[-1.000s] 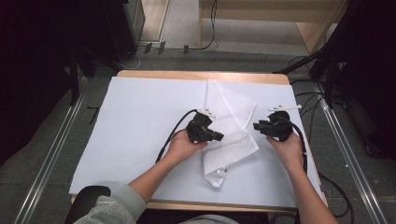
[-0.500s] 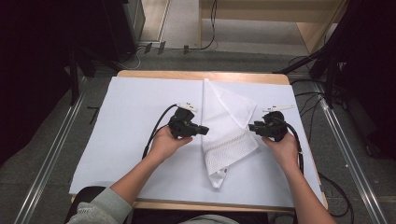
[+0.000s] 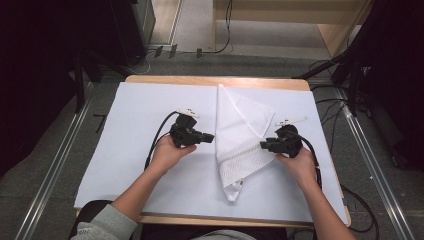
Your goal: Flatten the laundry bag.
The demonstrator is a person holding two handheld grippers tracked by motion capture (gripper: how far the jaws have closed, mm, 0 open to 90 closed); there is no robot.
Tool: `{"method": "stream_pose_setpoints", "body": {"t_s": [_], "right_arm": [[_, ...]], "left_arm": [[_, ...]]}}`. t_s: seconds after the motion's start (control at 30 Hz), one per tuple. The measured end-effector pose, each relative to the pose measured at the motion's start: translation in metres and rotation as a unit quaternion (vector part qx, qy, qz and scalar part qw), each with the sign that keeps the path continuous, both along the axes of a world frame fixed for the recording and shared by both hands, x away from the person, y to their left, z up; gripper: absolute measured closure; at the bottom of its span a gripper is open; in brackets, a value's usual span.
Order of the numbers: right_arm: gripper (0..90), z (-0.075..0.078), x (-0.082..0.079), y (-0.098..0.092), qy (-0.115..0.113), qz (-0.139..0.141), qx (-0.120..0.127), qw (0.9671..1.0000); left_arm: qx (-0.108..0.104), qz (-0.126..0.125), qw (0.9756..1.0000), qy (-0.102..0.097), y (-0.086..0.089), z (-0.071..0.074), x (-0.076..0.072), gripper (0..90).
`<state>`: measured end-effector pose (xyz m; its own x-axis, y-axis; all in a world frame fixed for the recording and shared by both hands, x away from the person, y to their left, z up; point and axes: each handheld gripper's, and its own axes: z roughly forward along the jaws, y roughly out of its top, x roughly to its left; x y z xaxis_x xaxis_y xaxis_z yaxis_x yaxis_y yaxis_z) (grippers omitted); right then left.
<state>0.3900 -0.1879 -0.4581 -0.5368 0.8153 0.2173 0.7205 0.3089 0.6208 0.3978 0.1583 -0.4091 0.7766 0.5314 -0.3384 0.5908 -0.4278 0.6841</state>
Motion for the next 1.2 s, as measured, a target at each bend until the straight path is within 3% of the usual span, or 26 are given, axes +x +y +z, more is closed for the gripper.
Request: {"method": "stream_pose_setpoints", "body": {"t_s": [0.03, 0.2, 0.3, 0.4, 0.67, 0.97, 1.2], "right_arm": [[77.3, -0.002, 0.001, 0.003, 0.001, 0.013, -0.014, 0.9998], [87.8, 0.000, 0.001, 0.005, 0.005, 0.025, -0.010, 0.9996], [88.4, 0.005, 0.001, 0.005, 0.001, 0.027, 0.006, 0.9996], [88.4, 0.011, 0.000, 0.006, -0.008, 0.033, 0.015, 0.9993], [88.4, 0.026, 0.000, 0.016, -0.028, 0.052, 0.035, 0.9977], [88.4, 0.041, 0.002, 0.028, -0.043, 0.066, 0.056, 0.9954], [88.4, 0.056, 0.008, 0.053, -0.062, 0.088, 0.065, 0.9921]], "left_arm": [[-0.003, 0.003, 1.0000, 0.000, 0.002, 0.001, 0.000, 86.0], [0.007, 0.009, 0.9999, -0.012, 0.013, 0.007, -0.002, 80.6], [0.002, 0.011, 0.9999, -0.007, 0.020, 0.010, -0.002, 76.2], [0.000, 0.013, 0.9998, -0.015, 0.027, 0.013, -0.002, 72.2], [0.013, 0.035, 0.9992, -0.012, 0.045, 0.016, -0.004, 59.3], [0.018, 0.057, 0.9981, -0.012, 0.066, 0.019, -0.007, 54.0], [0.016, 0.074, 0.9970, -0.015, 0.081, 0.021, -0.011, 53.7]]}}
